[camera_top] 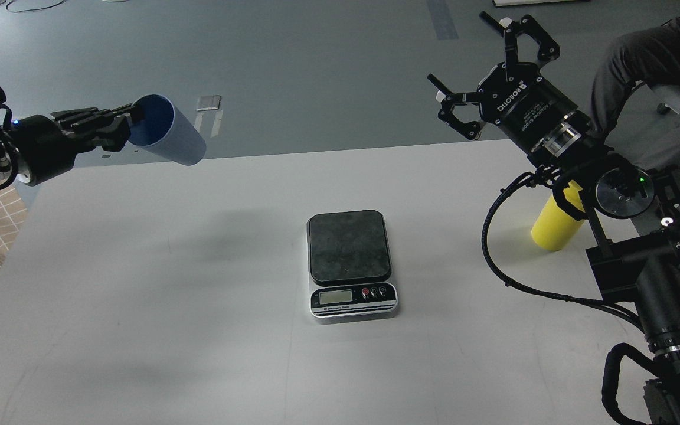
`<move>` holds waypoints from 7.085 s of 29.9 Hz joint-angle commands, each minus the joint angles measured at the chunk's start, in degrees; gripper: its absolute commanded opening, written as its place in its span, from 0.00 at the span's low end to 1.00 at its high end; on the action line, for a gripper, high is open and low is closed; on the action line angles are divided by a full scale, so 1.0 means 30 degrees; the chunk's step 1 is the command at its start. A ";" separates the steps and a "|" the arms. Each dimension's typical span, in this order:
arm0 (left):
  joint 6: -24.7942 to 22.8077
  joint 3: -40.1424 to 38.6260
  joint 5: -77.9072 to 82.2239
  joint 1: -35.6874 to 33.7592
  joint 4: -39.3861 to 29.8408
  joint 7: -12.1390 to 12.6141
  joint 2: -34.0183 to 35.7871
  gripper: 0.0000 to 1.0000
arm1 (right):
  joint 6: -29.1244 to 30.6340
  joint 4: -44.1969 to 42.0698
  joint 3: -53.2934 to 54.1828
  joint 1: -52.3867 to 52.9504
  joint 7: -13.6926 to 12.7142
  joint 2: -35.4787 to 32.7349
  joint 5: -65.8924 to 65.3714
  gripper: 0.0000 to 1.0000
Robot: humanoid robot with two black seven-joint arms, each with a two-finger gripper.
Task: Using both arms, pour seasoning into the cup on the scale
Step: 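Lift the blue cup and carry it over the scale, then lower the blue cup onto the scale and open the left gripper, then withdraw the left gripper up and away from the cup, then move the right gripper down and grasp the yellow bottle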
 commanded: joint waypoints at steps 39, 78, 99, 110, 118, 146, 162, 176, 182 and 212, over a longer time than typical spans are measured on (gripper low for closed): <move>-0.3537 0.4748 0.6827 -0.3486 -0.0918 0.0002 -0.8667 0.00 | -0.0075 -0.0033 0.0290 0.0030 0.0019 0.0122 0.0006 1.00; -0.3625 0.5070 0.6563 -0.3192 0.0489 0.0002 -0.8784 0.76 | -0.0075 -0.0033 0.0290 0.0088 0.0019 0.0211 0.0006 1.00; -0.5224 0.3227 -0.4679 -0.4950 0.0489 0.0002 -0.6354 0.89 | -0.0075 -0.0062 0.0319 0.0088 -0.0010 0.0210 -0.0023 1.00; -0.4915 0.0237 -2.4395 -0.1495 0.2947 0.0002 -0.6176 0.95 | -0.0075 -0.0062 0.0290 0.0029 -0.0011 0.0181 -0.0023 1.00; -0.4533 -0.2337 -3.0146 0.2428 0.4092 0.0002 -0.6469 0.98 | -0.0075 -0.0091 0.0290 0.0029 -0.0011 0.0181 -0.0082 1.00; -0.4914 -0.4334 -3.0175 0.5216 0.4356 0.0002 -0.6675 0.98 | 0.0000 0.5121 0.1841 -0.4303 -0.0099 -0.1692 0.4047 1.00; -0.4914 -0.4305 -3.0175 0.5362 0.4356 0.0002 -0.6675 0.98 | 0.0000 0.8434 0.5504 -1.3266 -0.0070 -0.2339 0.6510 1.00; -0.4943 -0.4246 -3.0146 0.5685 0.4356 0.0002 -0.6675 0.98 | 0.0000 0.4250 0.5271 -1.4854 -0.0157 -0.1081 0.7829 1.00; -0.4914 -0.4158 -3.0146 0.5685 0.4356 0.0002 -0.6675 0.98 | 0.0000 0.2112 0.4920 -1.4387 -0.0186 -0.0377 0.8385 1.00; -0.4914 -0.4070 -3.0146 0.5684 0.4356 0.0002 -0.6675 0.98 | 0.0000 -0.2551 0.4714 -0.9816 -0.0040 -0.0023 0.8385 1.00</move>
